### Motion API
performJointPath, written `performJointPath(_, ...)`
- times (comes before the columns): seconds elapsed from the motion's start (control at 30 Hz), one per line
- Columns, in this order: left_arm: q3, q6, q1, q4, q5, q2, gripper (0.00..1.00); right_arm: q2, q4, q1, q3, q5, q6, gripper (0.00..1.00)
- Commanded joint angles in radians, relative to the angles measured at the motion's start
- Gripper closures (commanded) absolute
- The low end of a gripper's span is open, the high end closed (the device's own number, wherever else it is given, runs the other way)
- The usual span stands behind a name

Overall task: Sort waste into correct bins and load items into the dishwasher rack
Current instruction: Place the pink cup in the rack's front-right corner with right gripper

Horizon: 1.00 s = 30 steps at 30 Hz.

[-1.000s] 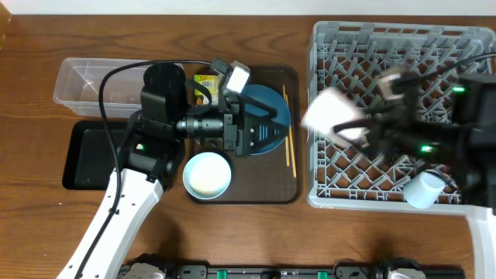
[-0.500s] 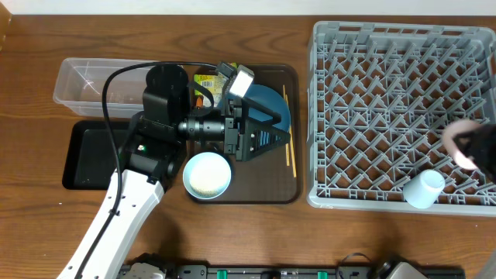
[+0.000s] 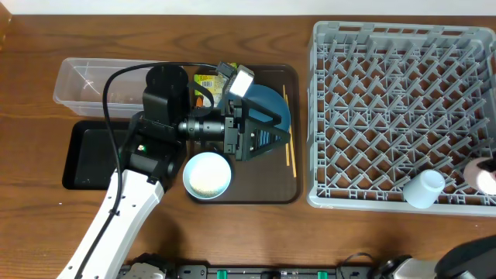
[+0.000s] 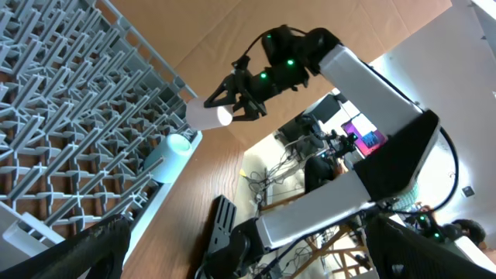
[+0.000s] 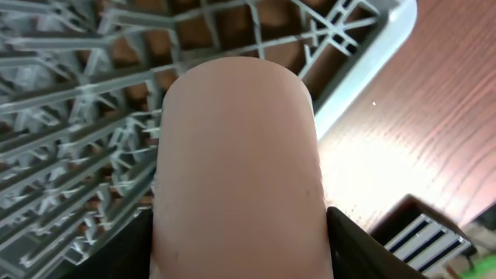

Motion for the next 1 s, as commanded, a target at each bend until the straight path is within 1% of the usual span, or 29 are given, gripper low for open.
performJointPath(0.0, 0.011, -0.006, 0.000, 0.005, 0.014, -0.013, 0.02, 0.042, -0.017, -0.010, 0.007, 0.035, 0.012, 0.53)
performJointPath(0.33, 0.011, -0.006, 0.000, 0.005, 0.014, -0.013, 0.02, 0.107, -0.029, -0.009, 0.007, 0.089, 0.031, 0.53)
performJointPath(0.47, 0.011, -0.006, 0.001, 0.005, 0.014, -0.013, 0.02, 0.107, -0.023, -0.009, 0.007, 0.092, 0.033, 0.15)
performJointPath(0.5, 0.011, -0.006, 0.000, 0.005, 0.014, -0.013, 0.02, 0.107, -0.024, -0.009, 0.007, 0.091, 0.036, 0.12)
performJointPath(0.6, 0.011, -0.006, 0.000, 0.005, 0.014, -0.013, 0.02, 0.106, -0.023, -0.009, 0.008, 0.040, 0.032, 0.12)
performJointPath(0.7, 0.011, -0.018, 0.000, 0.005, 0.014, -0.013, 0.02, 0.103, -0.023, -0.009, 0.010, -0.037, -0.006, 0.14)
performJointPath(0.8, 0.011, -0.036, 0.000, 0.005, 0.014, -0.013, 0.02, 0.083, -0.023, -0.007, 0.029, -0.216, -0.106, 0.15)
performJointPath(0.87, 0.011, -0.035, 0.000, 0.005, 0.014, -0.013, 0.02, 0.050, -0.027, 0.001, 0.057, -0.336, -0.169, 0.13)
performJointPath(0.97, 0.011, -0.020, 0.000, 0.008, 0.003, -0.013, 0.02, -0.041, -0.033, 0.035, 0.108, -0.495, -0.233, 0.12)
